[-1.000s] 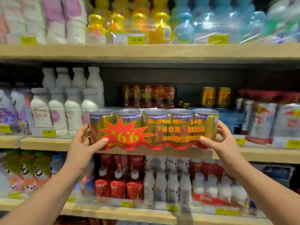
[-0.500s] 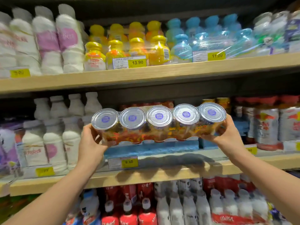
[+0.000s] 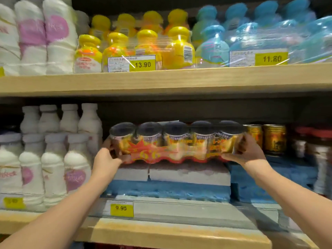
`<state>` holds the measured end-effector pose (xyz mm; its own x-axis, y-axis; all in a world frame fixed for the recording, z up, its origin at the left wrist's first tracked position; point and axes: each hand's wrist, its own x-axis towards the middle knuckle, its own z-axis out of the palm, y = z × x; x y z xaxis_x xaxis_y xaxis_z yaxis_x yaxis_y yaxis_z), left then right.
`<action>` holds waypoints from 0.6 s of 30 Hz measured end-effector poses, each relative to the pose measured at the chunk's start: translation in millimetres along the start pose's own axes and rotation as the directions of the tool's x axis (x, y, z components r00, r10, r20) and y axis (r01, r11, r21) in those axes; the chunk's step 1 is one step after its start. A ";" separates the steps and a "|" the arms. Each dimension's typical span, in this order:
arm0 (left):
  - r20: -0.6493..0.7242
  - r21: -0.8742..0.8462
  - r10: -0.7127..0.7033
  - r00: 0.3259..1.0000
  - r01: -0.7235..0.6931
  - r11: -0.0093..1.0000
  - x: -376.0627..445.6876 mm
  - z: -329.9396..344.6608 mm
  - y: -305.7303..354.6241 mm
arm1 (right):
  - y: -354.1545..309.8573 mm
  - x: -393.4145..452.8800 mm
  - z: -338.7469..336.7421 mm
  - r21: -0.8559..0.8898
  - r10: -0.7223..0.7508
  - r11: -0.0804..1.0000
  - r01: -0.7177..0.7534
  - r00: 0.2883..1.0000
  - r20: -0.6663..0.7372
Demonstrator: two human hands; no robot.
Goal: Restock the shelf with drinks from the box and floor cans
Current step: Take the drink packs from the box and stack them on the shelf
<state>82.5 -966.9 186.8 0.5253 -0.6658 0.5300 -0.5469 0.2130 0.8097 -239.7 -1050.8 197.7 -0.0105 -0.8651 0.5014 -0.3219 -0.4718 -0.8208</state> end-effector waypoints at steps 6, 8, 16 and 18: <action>0.087 -0.254 0.056 0.995 -0.033 0.967 4.8 8.3 12.0 | -4.3 1.2 -3.6 0.056 0.020 0.998 -0.020 1.000 -0.003; 0.086 -0.278 0.050 0.995 -0.024 0.960 10.9 9.7 13.2 | -8.1 3.8 -4.7 0.079 0.022 0.997 -0.021 1.000 -0.015; 0.053 -0.105 0.017 0.998 -0.011 0.994 37.0 13.3 7.8 | -14.9 12.2 13.9 -0.037 0.039 0.999 -0.040 0.999 -0.016; 0.038 -0.082 -0.012 0.999 0.015 0.997 37.0 15.8 6.0 | -17.0 12.2 20.8 -0.081 0.032 0.996 -0.034 0.999 -0.016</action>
<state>88.3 -1001.5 207.3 0.5065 -0.6949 0.5105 -0.4841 0.2607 0.8353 -214.6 -1056.9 212.1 -0.0358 -0.8772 0.4788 -0.3974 -0.4271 -0.8122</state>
